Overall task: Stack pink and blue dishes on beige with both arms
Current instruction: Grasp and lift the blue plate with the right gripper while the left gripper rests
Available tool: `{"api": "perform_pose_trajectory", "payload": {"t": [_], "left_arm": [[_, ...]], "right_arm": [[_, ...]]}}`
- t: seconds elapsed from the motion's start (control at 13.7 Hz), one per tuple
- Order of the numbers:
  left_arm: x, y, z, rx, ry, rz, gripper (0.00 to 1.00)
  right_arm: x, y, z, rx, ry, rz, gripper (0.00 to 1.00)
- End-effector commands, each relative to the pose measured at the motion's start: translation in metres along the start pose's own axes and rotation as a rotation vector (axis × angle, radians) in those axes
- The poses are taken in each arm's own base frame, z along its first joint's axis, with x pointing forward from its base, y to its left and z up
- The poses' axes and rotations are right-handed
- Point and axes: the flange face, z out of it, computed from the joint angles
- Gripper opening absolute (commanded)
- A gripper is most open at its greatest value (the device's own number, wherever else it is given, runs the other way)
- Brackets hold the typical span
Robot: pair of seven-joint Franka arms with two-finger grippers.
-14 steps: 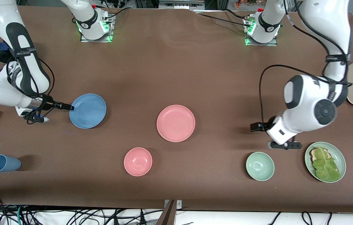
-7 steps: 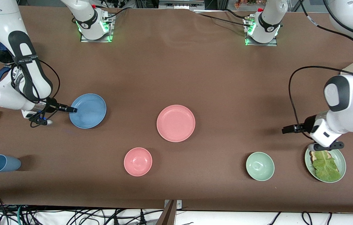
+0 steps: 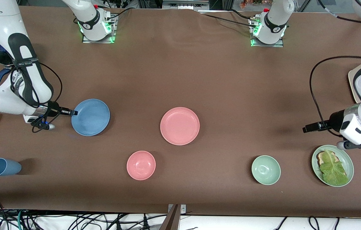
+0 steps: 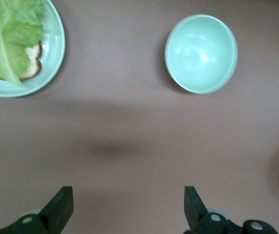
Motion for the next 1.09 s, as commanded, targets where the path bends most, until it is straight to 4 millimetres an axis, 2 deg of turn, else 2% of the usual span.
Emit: {"api": "perform_pose_trajectory", "payload": {"t": [0.0, 0.07, 0.22, 0.29, 0.36, 0.51, 0.58, 0.66, 0.73, 0.8, 0.95, 1.02], "left_arm": [[-0.038, 0.015, -0.045, 0.003, -0.068, 0.038, 1.00], [-0.052, 0.018, -0.050, 0.000, -0.126, 0.047, 1.00], [-0.066, 0.039, -0.047, 0.020, -0.207, 0.082, 1.00], [-0.067, 0.037, -0.051, 0.077, -0.198, 0.094, 1.00], [-0.069, 0.036, -0.066, 0.133, -0.172, 0.104, 1.00], [-0.084, 0.037, -0.110, 0.146, -0.130, 0.108, 1.00], [-0.088, 0.038, -0.125, 0.145, -0.108, 0.107, 1.00], [-0.092, 0.038, -0.135, 0.149, -0.104, 0.107, 1.00], [-0.099, 0.040, -0.150, 0.146, -0.083, 0.110, 1.00], [-0.109, 0.042, -0.159, 0.144, -0.083, 0.116, 1.00], [-0.129, 0.045, -0.173, 0.142, -0.117, 0.122, 1.00], [-0.137, 0.044, -0.178, 0.141, -0.125, 0.121, 1.00]], "right_arm": [[0.013, -0.040, -0.028, 0.043, -0.037, 0.004, 0.00], [0.017, -0.063, -0.041, 0.046, -0.050, 0.035, 0.00], [0.020, -0.120, -0.064, 0.042, -0.078, 0.075, 0.00], [0.017, -0.152, -0.068, 0.036, -0.087, 0.087, 0.00], [0.012, -0.189, -0.065, 0.022, -0.093, 0.070, 0.00], [-0.006, -0.270, -0.040, -0.008, -0.078, 0.020, 0.00], [-0.010, -0.304, -0.026, 0.009, -0.053, 0.058, 0.00], [-0.014, -0.330, -0.009, 0.036, -0.040, 0.119, 0.00], [-0.014, -0.362, -0.002, 0.093, -0.007, 0.157, 0.00], [-0.021, -0.394, 0.014, 0.131, 0.007, 0.172, 0.00], [-0.037, -0.428, 0.050, 0.139, 0.044, 0.178, 0.00], [-0.041, -0.434, 0.063, 0.134, 0.054, 0.167, 0.00]]}}
